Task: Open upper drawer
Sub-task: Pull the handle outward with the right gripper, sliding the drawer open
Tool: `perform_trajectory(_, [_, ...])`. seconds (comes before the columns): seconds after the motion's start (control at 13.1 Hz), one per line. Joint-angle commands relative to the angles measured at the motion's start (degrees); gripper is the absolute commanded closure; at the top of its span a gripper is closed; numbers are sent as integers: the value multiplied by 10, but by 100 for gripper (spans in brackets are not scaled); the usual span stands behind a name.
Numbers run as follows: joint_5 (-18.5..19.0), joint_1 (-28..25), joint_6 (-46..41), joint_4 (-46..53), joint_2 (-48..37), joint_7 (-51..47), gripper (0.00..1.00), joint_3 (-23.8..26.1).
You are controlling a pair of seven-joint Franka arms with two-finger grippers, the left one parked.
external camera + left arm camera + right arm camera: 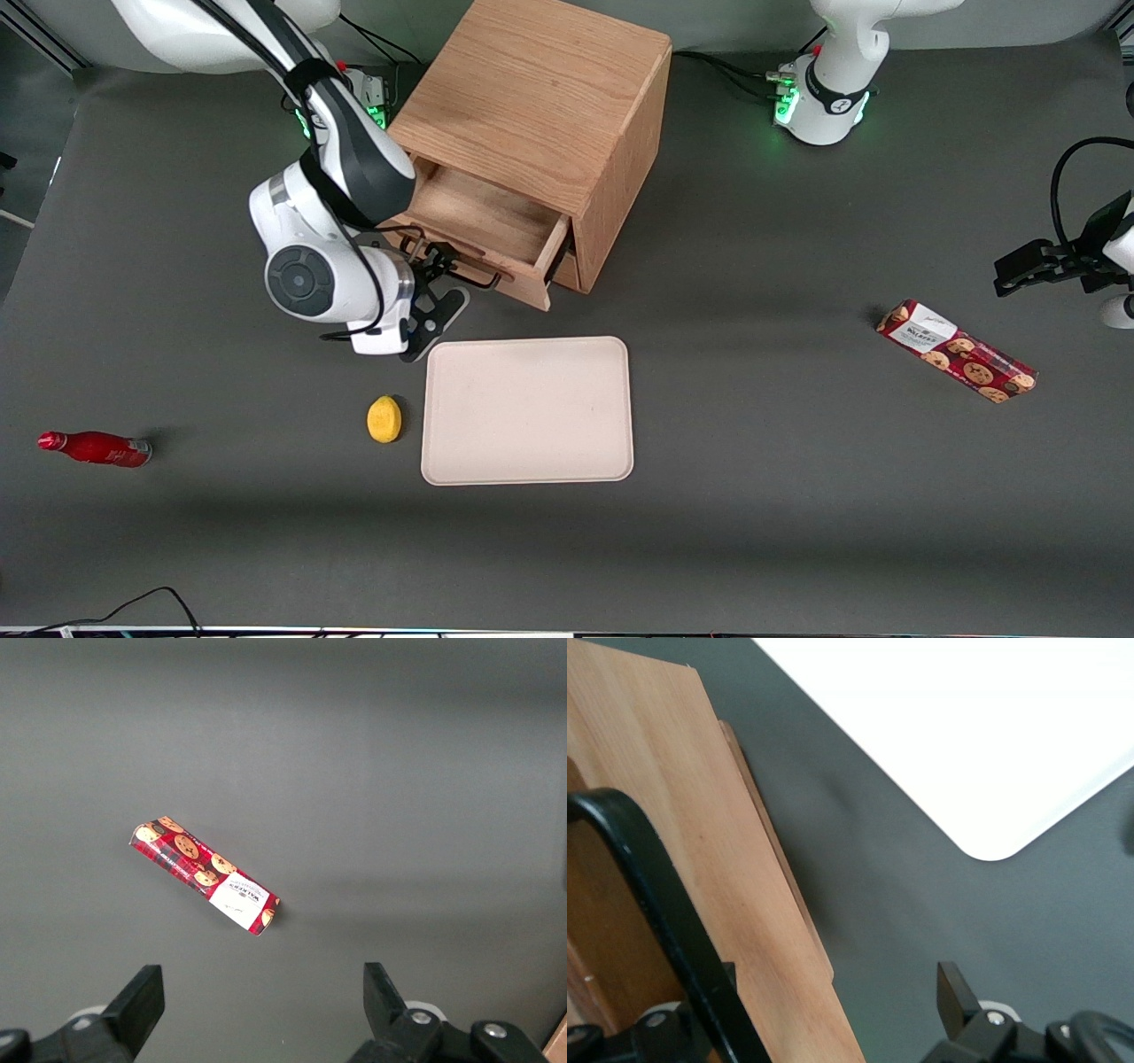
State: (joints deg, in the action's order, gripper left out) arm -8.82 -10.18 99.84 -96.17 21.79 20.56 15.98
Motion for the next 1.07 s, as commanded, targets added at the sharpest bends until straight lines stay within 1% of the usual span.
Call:
perform_trajectory(0.0, [7,12,-4,21,13,13,0,4])
perform_trajectory(0.46, [8,38,-4,37,29,26,0,10])
perform_trajectory(0.61, [29,57,-4,41,33,25,0,30])
perform_trajectory(0.92, [41,84,-3,52,42,26,0,43])
perform_trajectory(0.99, [43,89,-3,53,44,26,0,53])
